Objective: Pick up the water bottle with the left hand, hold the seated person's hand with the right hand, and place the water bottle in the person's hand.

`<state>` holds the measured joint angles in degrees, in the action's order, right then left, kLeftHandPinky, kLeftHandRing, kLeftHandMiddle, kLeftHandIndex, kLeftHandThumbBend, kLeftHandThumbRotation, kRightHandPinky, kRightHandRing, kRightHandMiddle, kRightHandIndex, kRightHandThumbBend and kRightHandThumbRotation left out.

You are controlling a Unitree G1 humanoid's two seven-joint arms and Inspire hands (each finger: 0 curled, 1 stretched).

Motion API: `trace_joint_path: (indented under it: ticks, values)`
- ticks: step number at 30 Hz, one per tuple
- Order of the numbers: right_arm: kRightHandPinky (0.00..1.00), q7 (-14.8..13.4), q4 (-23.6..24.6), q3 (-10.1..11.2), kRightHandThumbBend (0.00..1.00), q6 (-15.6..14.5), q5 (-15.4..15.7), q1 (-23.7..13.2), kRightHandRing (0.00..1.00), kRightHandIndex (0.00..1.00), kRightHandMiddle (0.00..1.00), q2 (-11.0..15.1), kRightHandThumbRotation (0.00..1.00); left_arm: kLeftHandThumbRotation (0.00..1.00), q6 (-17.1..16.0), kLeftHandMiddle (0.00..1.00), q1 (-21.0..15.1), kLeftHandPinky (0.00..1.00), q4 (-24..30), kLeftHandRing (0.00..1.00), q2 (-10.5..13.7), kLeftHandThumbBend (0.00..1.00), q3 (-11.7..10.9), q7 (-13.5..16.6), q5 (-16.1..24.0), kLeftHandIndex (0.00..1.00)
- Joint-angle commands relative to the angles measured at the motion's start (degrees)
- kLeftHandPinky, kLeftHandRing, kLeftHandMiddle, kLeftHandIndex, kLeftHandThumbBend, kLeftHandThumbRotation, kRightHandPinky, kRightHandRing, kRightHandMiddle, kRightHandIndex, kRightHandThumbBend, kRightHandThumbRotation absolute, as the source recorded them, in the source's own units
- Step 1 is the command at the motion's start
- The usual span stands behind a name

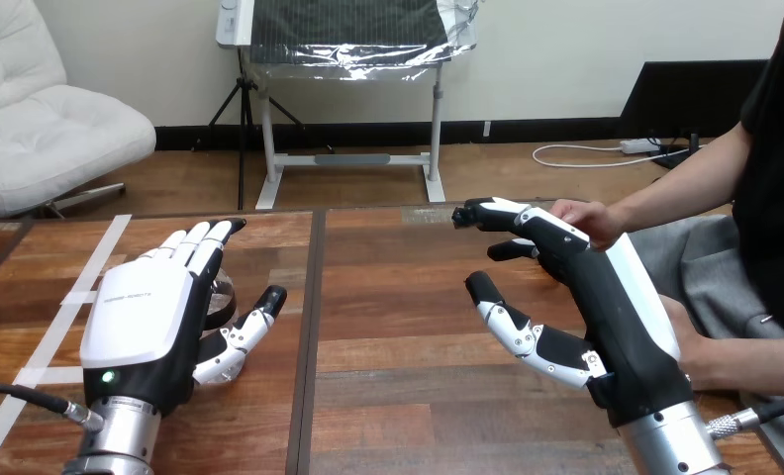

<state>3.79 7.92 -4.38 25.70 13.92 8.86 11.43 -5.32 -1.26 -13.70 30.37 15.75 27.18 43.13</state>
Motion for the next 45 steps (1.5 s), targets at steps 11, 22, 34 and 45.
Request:
trace_joint_path:
  ticks: [11, 22, 34, 45]
  values:
    - [0.70, 0.04, 1.67, 0.27, 0.31, 0.31, -0.58, -3.89, 0.81, 0.72, 0.82, -0.02, 0.00, 1.00, 0.20, 0.92, 3.23, 0.84, -0.38, 0.88, -1.36, 0.43, 1.50, -3.54, 0.61, 0.90]
    - [0.70, 0.19, 2.00, 0.23, 0.30, -0.34, -0.50, -3.81, 0.80, 0.72, 0.82, -0.02, 0.00, 1.00, -0.24, 0.91, 3.30, 0.84, -0.62, 0.88, -1.54, 0.43, 1.30, -3.24, 0.78, 0.89]
    - [0.70, 0.10, 1.93, 0.26, 0.31, -0.27, -0.32, -3.90, 0.81, 0.72, 0.82, 0.07, 0.00, 1.00, -0.99, 0.91, 3.66, 0.82, -0.47, 0.87, -1.79, 0.43, 1.27, -2.53, 1.28, 0.89]
    - [0.70, 0.25, 1.97, 0.23, 0.30, -0.32, -0.42, -3.89, 0.81, 0.72, 0.82, 0.15, 0.00, 1.00, -1.27, 0.91, 4.31, 0.83, 0.92, 0.87, -1.81, 0.43, 0.97, -2.36, 1.65, 0.89]
